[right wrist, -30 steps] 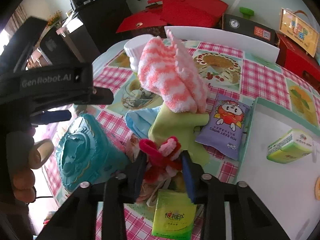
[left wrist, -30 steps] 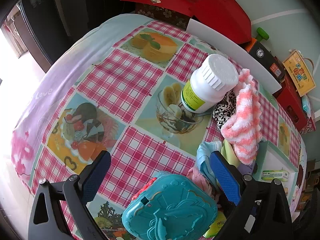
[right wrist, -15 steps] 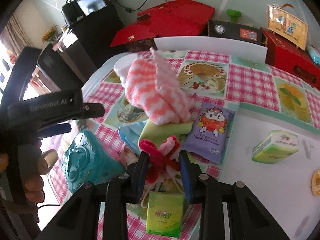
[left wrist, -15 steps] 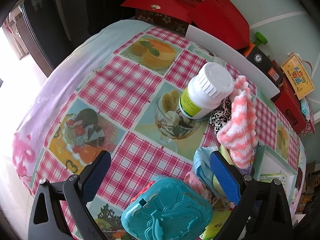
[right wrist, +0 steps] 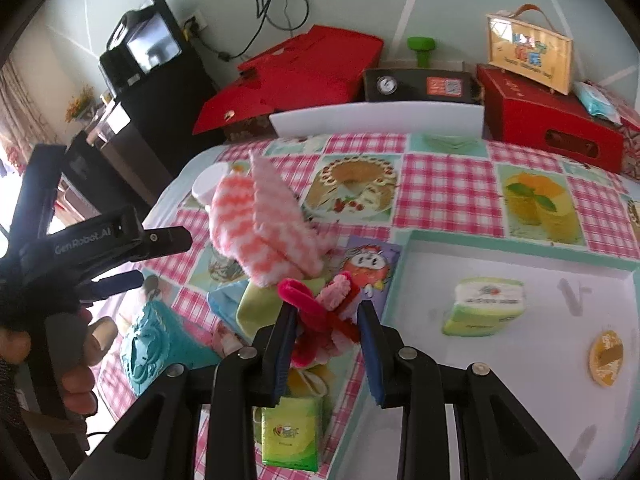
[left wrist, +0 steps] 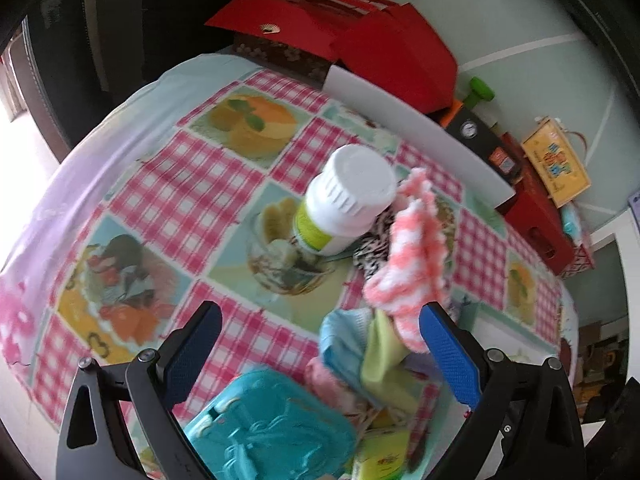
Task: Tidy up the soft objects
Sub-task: 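Lift the red plush toy with the right tool while the left tool grasps the pink fuzzy sock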
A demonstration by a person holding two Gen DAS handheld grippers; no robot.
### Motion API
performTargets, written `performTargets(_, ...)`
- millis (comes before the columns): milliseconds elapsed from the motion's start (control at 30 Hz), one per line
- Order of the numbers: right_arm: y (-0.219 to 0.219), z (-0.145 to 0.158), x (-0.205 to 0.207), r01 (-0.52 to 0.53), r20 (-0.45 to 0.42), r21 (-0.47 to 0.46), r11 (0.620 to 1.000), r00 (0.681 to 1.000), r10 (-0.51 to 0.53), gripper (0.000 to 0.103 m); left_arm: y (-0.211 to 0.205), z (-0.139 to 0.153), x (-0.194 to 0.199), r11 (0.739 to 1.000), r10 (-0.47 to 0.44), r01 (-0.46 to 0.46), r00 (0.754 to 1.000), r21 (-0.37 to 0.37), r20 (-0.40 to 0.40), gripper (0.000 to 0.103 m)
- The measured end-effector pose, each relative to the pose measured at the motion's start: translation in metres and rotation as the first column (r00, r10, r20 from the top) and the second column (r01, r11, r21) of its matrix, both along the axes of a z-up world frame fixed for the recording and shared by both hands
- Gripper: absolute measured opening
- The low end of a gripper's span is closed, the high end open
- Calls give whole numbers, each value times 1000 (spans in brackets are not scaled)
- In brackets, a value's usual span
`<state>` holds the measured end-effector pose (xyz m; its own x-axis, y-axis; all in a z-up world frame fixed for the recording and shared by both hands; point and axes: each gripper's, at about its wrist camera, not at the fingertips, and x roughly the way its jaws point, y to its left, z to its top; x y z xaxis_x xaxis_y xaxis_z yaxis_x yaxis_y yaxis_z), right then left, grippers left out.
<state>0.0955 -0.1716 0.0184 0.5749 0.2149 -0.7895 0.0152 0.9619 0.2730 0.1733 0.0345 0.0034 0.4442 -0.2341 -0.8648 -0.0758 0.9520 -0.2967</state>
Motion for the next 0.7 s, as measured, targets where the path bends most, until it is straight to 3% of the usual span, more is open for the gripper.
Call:
performTargets(267,-24,16,-11,61,35,13,998,998,-61,33,-10,9,5,998,4,1,996,-61,86,99)
performTargets(567,-57,37,-27,150,82,7,989,985,-150,33,-58,10,15,990,-115,102,984,102,135,99)
performTargets(700,-73,43,-34,192,96,19,981,977,-192,33,-70,-1,22,986,-139,126,982,105,126,99)
